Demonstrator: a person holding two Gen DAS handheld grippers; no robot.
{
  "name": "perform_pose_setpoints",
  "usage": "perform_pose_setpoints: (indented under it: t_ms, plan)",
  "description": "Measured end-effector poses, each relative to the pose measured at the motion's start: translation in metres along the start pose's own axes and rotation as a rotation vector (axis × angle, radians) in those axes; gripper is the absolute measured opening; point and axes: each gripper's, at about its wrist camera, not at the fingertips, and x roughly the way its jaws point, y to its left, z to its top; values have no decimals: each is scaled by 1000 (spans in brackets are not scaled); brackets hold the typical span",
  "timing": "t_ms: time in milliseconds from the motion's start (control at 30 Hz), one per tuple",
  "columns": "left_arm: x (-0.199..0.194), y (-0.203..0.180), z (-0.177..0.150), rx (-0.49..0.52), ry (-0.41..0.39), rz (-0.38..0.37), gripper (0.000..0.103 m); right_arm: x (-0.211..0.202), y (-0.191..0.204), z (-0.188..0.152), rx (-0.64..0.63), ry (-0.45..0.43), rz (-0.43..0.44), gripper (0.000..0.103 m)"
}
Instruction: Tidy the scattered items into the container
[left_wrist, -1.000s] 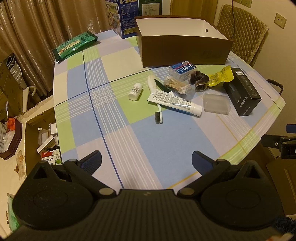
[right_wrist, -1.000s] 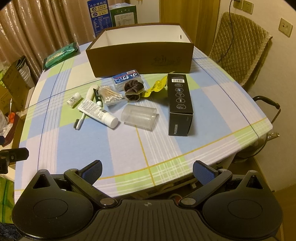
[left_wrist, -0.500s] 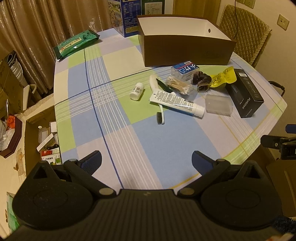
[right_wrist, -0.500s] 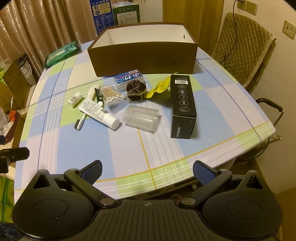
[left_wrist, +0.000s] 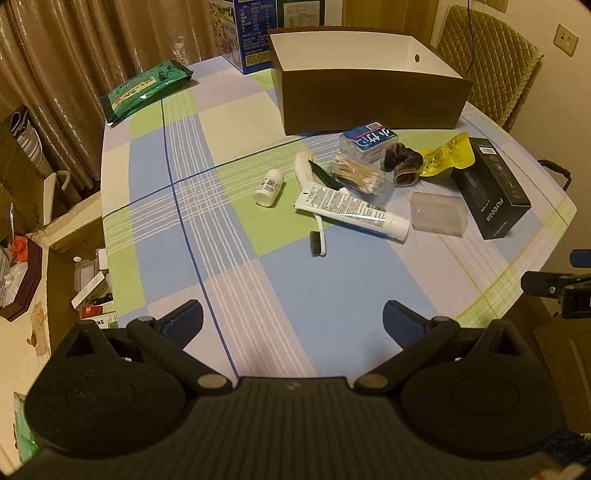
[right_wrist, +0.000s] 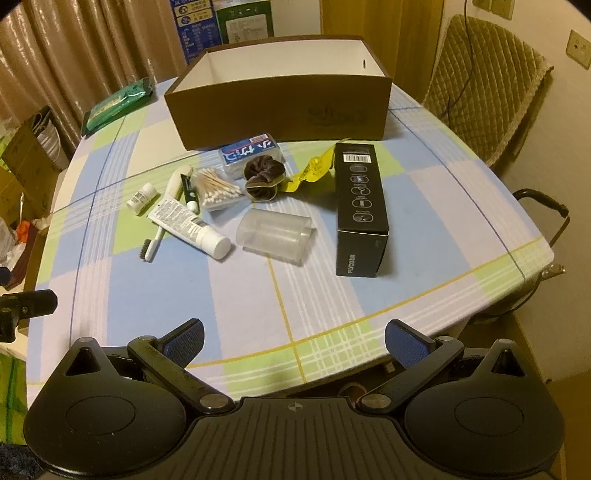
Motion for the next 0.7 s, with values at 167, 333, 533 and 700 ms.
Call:
perform_pose_setpoints:
  t_ms: [167,333,533,700]
  plan:
    - [6,0,10,-6,1,9,102,2,-6,7,0,-18,5,101]
    - [13,-1,19,-3,1,3,102,5,-14,16,12,-47,5,101]
    - [28,-2,28,-19,9,-5,102,11,-28,26,32,-96,6,101]
    - [42,-4,35,-46,25,5,102,21,-41,35,47,-114,-5,101]
